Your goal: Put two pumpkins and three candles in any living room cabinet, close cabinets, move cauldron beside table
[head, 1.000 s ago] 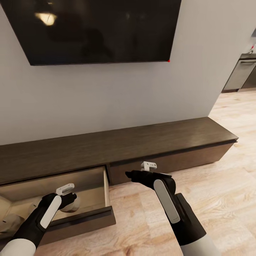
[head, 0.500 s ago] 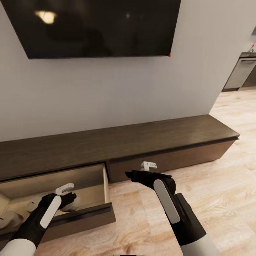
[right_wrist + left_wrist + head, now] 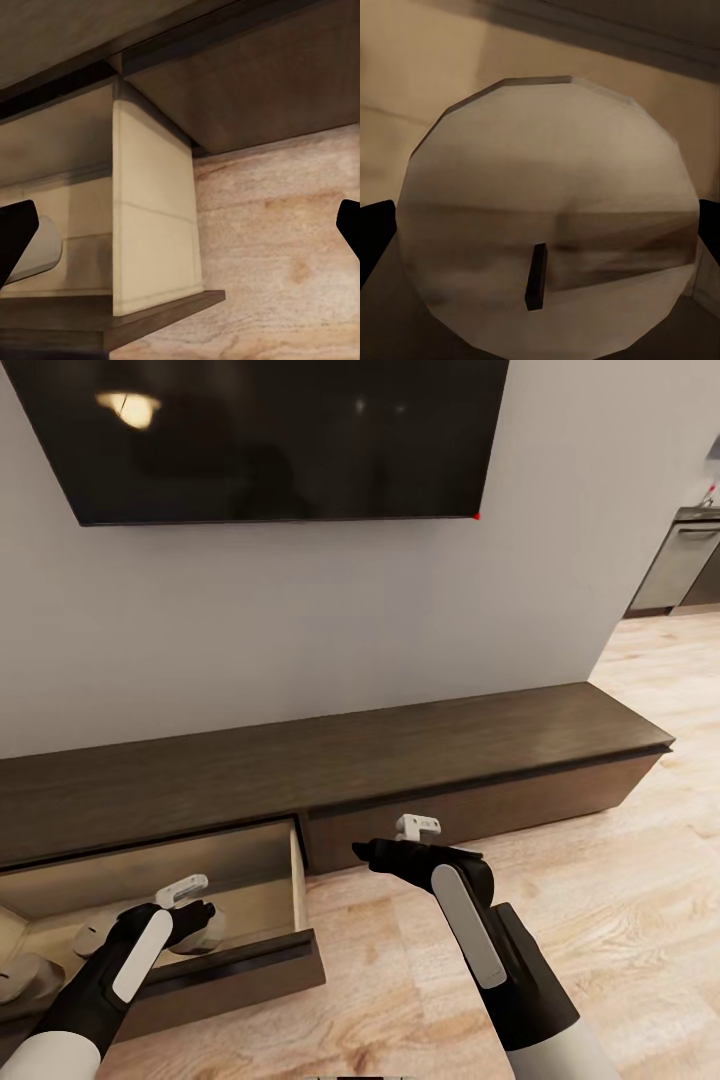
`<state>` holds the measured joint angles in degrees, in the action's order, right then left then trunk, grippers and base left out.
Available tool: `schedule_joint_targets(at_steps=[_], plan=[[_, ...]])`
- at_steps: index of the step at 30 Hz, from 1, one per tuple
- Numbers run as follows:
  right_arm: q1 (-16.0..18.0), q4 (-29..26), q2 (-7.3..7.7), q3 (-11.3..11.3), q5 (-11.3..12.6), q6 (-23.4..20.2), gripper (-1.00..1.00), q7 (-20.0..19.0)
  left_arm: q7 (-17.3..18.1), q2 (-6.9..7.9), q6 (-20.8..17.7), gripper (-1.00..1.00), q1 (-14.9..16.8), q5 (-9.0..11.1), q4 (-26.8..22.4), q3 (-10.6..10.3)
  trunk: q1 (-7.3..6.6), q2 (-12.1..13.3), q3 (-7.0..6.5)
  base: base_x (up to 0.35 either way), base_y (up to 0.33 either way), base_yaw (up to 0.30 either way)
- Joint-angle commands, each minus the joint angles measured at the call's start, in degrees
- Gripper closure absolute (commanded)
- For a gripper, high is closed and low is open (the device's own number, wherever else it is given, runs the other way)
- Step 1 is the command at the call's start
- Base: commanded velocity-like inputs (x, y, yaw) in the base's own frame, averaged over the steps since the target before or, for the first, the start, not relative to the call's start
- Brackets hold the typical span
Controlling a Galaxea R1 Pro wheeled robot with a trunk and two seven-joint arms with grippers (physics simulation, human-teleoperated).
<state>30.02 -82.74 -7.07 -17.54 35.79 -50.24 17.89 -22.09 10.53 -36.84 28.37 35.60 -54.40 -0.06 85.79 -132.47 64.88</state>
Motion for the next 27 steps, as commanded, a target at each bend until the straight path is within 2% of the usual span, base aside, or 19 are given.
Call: schedule_joint_targets(at_steps=[1, 19, 27], plan=[[0.04, -0.06, -0.02, -0.03, 0.60, -0.12, -1.00, 0.59, -0.44, 0.01, -0.16, 1.00, 0.02, 0.57, -0.07, -0.02, -0.01, -0.02, 0.05, 0.061, 0.000, 0.000], [0.04, -0.06, -0.14, -0.03, 0.60, -0.12, -1.00, 0.57, -0.41, 0.01, -0.19, 1.00, 0.02, 0.61, 0.12, -0.03, -0.01, -0.02, 0.05, 0.090, 0.000, 0.000], [0.04, -0.06, -0.14, -0.03, 0.60, -0.12, -1.00, 0.58, -0.41, 0.03, -0.16, 1.00, 0.02, 0.61, -0.11, -0.03, -0.01, -0.02, 0.05, 0.018, 0.000, 0.000]])
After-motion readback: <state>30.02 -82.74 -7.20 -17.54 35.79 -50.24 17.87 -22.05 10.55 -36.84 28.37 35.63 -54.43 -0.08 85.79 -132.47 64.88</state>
